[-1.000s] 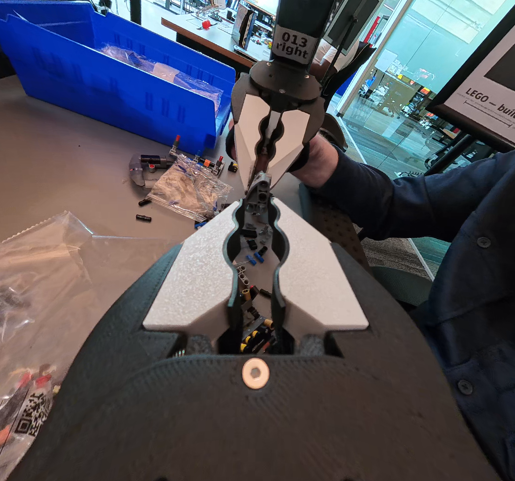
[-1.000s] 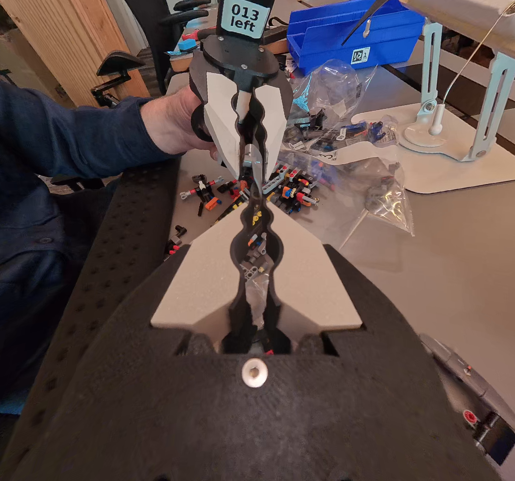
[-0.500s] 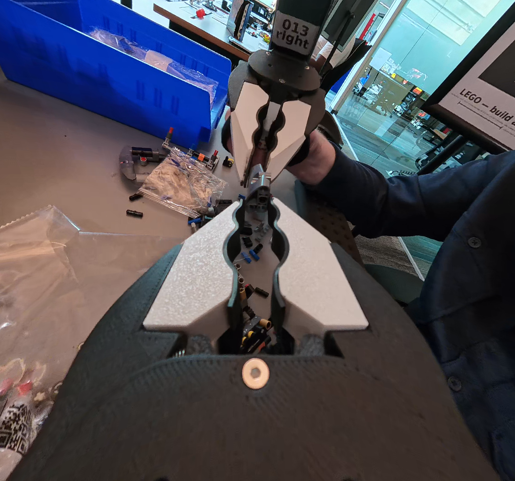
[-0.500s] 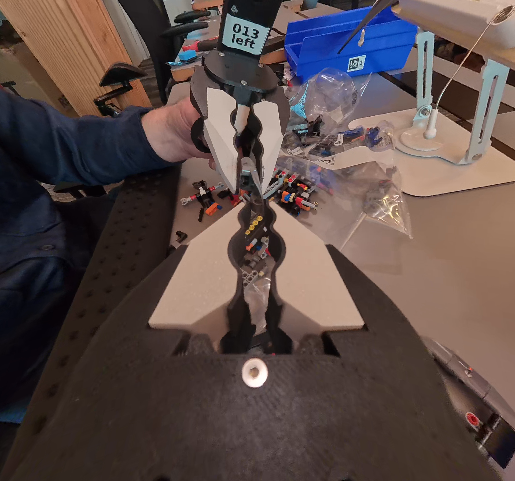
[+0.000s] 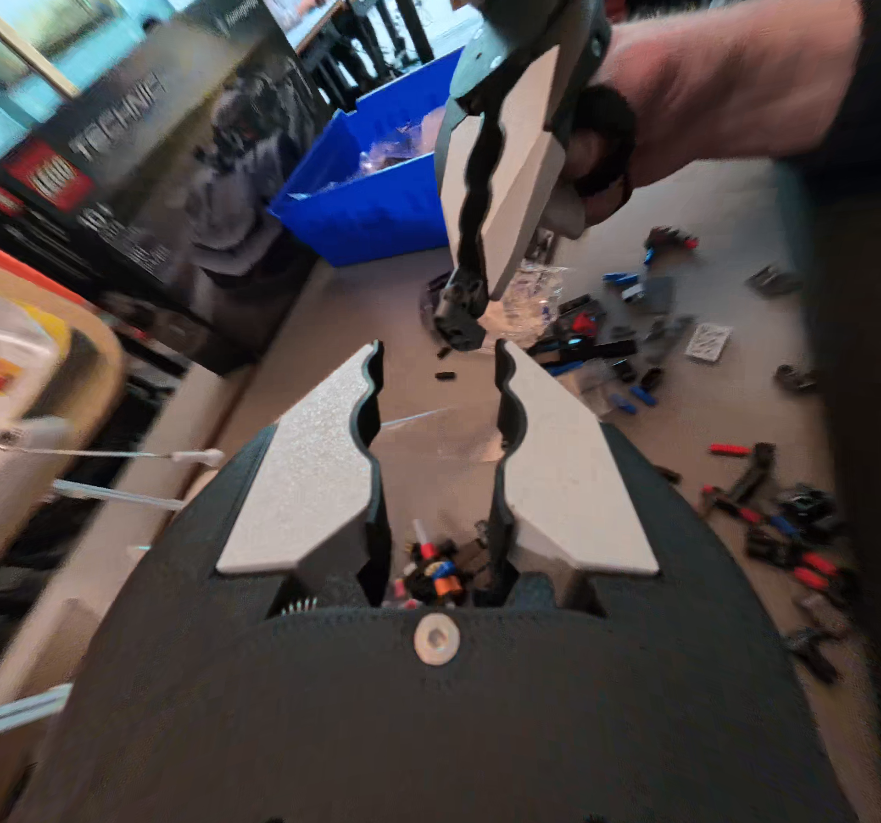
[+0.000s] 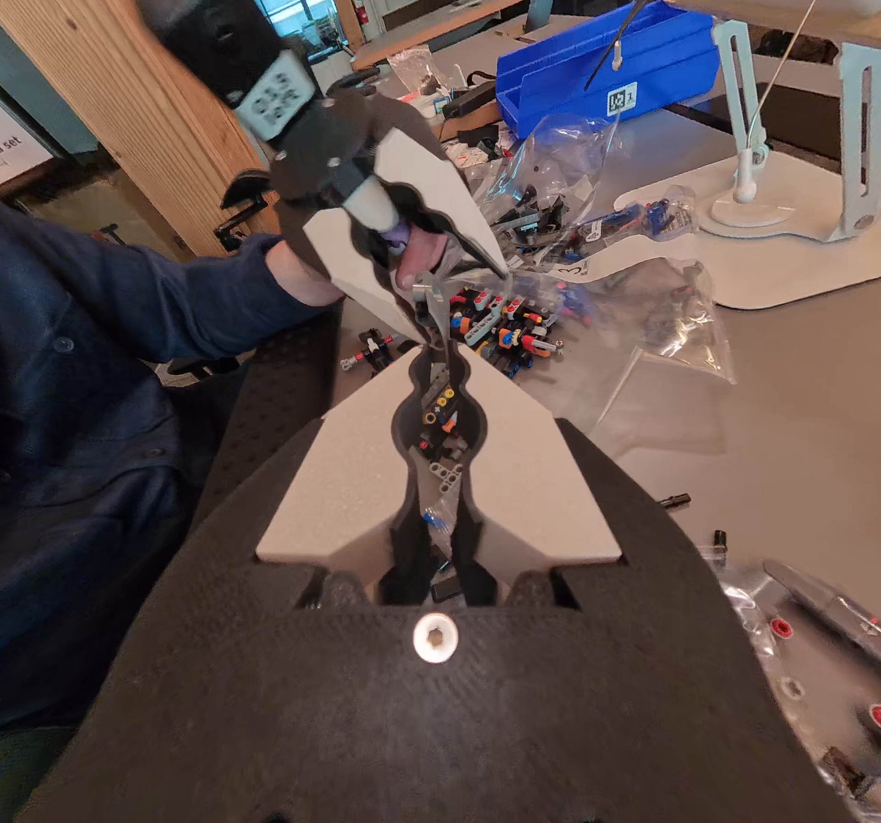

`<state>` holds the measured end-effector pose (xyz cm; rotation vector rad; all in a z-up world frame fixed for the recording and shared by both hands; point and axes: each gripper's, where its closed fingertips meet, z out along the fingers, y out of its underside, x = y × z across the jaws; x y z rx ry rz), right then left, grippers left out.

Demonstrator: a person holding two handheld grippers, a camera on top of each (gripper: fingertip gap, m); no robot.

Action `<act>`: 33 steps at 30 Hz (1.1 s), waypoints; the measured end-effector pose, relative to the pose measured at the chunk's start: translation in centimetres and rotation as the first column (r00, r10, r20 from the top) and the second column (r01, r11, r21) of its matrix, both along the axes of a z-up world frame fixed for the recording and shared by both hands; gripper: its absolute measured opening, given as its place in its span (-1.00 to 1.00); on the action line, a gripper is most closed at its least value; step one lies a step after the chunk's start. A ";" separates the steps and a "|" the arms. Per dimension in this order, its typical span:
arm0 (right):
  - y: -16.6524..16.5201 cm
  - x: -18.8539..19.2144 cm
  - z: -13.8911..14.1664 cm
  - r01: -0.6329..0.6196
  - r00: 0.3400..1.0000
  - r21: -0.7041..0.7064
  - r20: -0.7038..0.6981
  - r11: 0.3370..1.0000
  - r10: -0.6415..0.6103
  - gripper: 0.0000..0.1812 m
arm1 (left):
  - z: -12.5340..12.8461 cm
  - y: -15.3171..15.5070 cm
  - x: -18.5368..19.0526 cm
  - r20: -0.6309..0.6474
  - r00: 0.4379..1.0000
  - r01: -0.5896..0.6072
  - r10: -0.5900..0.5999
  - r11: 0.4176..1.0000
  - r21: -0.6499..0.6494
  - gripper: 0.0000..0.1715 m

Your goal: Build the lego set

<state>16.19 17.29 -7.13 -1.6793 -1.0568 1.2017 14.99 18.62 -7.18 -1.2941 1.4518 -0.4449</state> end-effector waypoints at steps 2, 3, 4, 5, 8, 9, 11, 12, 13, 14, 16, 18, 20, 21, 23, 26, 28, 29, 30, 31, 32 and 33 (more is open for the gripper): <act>-0.1 0.0 -0.2 -0.008 1.000 -0.025 0.001 1.000 0.008 -0.96 | 0.0 -0.1 0.4 -0.050 0.998 -0.022 0.030 0.990 0.143 -0.51; -0.2 -0.1 -0.3 -0.017 1.000 -0.038 -0.003 0.999 0.017 -0.96 | -0.1 -0.2 0.6 -0.068 0.997 -0.024 0.037 0.982 0.189 -0.57; -0.2 -0.1 -0.4 -0.021 1.000 -0.048 -0.001 0.999 0.021 -0.96 | -0.6 -0.5 0.8 -0.100 0.995 -0.009 0.030 0.977 0.212 -0.64; -0.2 -0.2 -0.5 -0.024 1.000 -0.056 0.003 0.998 0.024 -0.96 | -0.9 -0.5 0.9 -0.117 0.992 -0.009 0.037 0.973 0.232 -0.70; -0.3 -0.2 -0.7 -0.034 0.999 -0.077 0.002 0.996 0.034 -0.96 | -0.8 -0.4 0.8 -0.125 0.991 -0.012 0.044 0.969 0.246 -0.75; -0.4 -0.2 -0.7 -0.036 0.999 -0.084 -0.006 0.996 0.036 -0.96 | -0.7 -0.4 0.8 -0.119 0.992 -0.014 0.042 0.972 0.234 -0.75; -0.2 -0.2 -0.4 -0.028 1.000 -0.060 -0.014 0.998 0.027 -0.96 | -0.7 -0.3 0.7 -0.110 0.993 -0.022 0.044 0.980 0.198 -0.75; 0.0 -0.2 -0.4 -0.004 1.000 -0.024 0.002 1.000 0.005 -0.95 | -0.8 -0.3 0.6 -0.107 0.994 -0.021 0.038 0.989 0.148 -0.75; 0.4 -0.1 -0.4 0.030 0.999 0.033 0.030 0.999 -0.031 -0.91 | -1.0 -0.3 0.6 -0.096 0.995 -0.019 0.028 0.996 0.091 -0.75; 0.7 0.0 -0.2 0.061 0.996 0.105 0.053 0.993 -0.067 -0.86 | -1.2 -0.2 0.5 -0.083 0.996 -0.024 0.027 0.999 0.035 -0.75; 1.1 0.2 0.5 0.108 0.987 0.265 0.085 0.958 -0.134 -0.82 | -1.4 -0.1 0.4 -0.058 0.998 -0.021 0.016 0.996 -0.090 -0.75; 0.9 0.1 0.8 0.108 0.974 0.422 0.135 0.900 -0.180 -0.82 | -1.6 -0.2 0.5 -0.021 1.000 -0.011 0.007 0.976 -0.218 -0.75; 0.4 -0.4 0.5 0.068 0.958 0.538 0.200 0.840 -0.206 -0.88 | -1.8 -0.5 0.6 -0.004 1.000 0.015 -0.017 0.952 -0.306 -0.75; 0.4 -0.6 0.0 0.049 0.944 0.580 0.240 0.813 -0.228 -0.89 | -1.8 -0.5 0.6 0.007 1.000 0.017 -0.016 0.945 -0.326 -0.75; 0.5 -0.9 -0.6 0.023 0.920 0.628 0.291 0.778 -0.262 -0.91 | -2.1 -0.8 0.8 -0.003 1.000 0.024 -0.027 0.935 -0.354 -0.75; 0.5 -1.2 -0.7 0.014 0.908 0.661 0.305 0.751 -0.286 -0.92 | -2.2 -1.0 1.0 -0.002 1.000 0.028 -0.031 0.925 -0.380 -0.75; 0.6 -1.2 -0.6 0.008 0.896 0.687 0.317 0.727 -0.310 -0.92 | -2.1 -1.0 1.0 0.011 1.000 0.029 -0.027 0.915 -0.402 -0.75; 0.6 -1.3 -0.7 0.002 0.891 0.697 0.325 0.717 -0.318 -0.92 | -2.2 -1.0 1.0 0.017 0.999 0.035 -0.031 0.907 -0.420 -0.75; 0.5 -1.3 -0.7 -0.003 0.886 0.705 0.331 0.709 -0.326 -0.93 | -2.1 -1.1 1.0 0.026 0.999 0.041 -0.033 0.898 -0.437 -0.75; 0.5 -1.4 -0.7 -0.006 0.881 0.715 0.334 0.699 -0.334 -0.95 | -2.1 -1.1 1.1 0.033 0.999 0.046 -0.034 0.891 -0.452 -0.75; 0.5 -1.4 -0.7 -0.010 0.876 0.723 0.340 0.691 -0.343 -0.96 | -2.2 -1.1 1.1 0.032 0.999 0.045 -0.034 0.887 -0.460 -0.75; 0.6 -1.4 -0.9 -0.014 0.867 0.728 0.350 0.685 -0.354 -0.97 | -2.3 -1.1 1.1 0.028 0.999 0.043 -0.034 0.883 -0.466 -0.76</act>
